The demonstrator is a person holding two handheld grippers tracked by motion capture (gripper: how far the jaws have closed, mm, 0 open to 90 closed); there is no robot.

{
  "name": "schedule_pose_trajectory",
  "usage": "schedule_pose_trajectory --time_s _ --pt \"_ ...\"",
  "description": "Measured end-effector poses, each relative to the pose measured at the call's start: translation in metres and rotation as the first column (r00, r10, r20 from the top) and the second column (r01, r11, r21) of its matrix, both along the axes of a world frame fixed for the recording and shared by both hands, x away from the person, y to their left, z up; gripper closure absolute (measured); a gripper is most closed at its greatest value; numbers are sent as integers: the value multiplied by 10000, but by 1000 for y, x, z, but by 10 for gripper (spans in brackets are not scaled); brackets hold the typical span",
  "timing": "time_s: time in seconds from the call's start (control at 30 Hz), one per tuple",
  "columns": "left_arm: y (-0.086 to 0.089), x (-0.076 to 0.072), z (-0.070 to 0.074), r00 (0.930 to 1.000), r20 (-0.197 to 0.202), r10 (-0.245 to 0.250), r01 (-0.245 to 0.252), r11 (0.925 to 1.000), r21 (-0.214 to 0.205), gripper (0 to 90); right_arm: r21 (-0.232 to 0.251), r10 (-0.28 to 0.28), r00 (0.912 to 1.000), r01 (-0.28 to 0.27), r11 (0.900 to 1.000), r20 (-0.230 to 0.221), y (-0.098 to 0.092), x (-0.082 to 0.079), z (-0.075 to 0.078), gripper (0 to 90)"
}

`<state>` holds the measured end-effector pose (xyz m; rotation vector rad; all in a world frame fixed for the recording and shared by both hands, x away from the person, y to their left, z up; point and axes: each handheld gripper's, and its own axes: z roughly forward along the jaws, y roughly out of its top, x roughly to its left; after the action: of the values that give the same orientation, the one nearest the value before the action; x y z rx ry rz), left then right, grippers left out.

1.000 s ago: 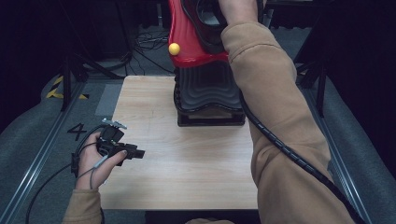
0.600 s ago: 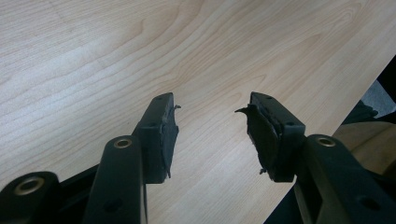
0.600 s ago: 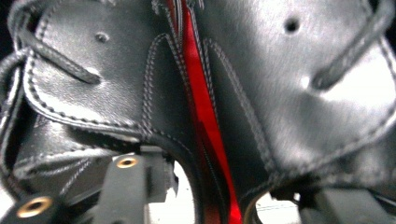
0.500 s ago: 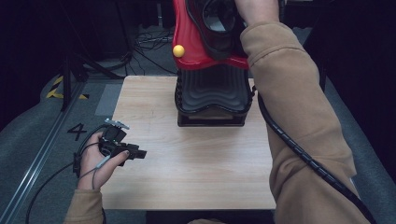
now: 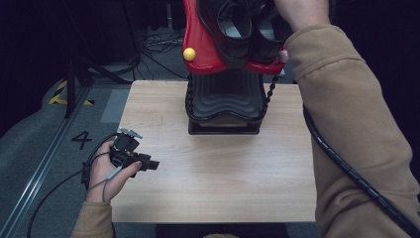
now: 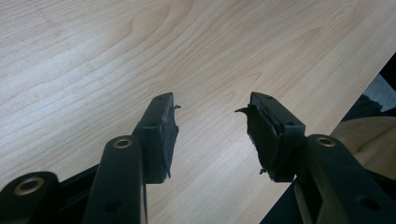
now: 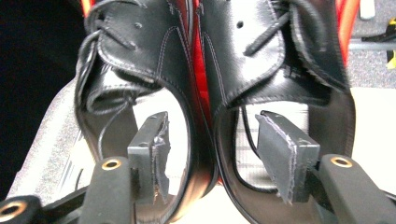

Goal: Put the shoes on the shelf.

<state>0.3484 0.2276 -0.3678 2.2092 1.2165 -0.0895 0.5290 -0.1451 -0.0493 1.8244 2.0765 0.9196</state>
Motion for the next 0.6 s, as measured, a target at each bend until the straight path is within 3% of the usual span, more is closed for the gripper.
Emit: schedule_pose_trajectory --time_s 0.1,0.3,0.37,0.6 --pt "-2 -1 2 10000 31 -72 72 10000 42 520 -4 308 9994 -308 9995 173 -6 -9 5 432" --pt "-4 -2 4 9999 107 -124 123 9998 152 520 -484 1006 9934 -979 9940 552 -22 -32 7 422" --pt "-5 -3 5 9999 111 -131 129 9998 170 520 -736 1530 9852 -1474 9863 773 -33 -45 6 411" --pt "-6 -4 7 9999 148 -67 62 9995 326 518 -1327 2454 9630 -2304 9640 1114 -74 -88 -7 385"
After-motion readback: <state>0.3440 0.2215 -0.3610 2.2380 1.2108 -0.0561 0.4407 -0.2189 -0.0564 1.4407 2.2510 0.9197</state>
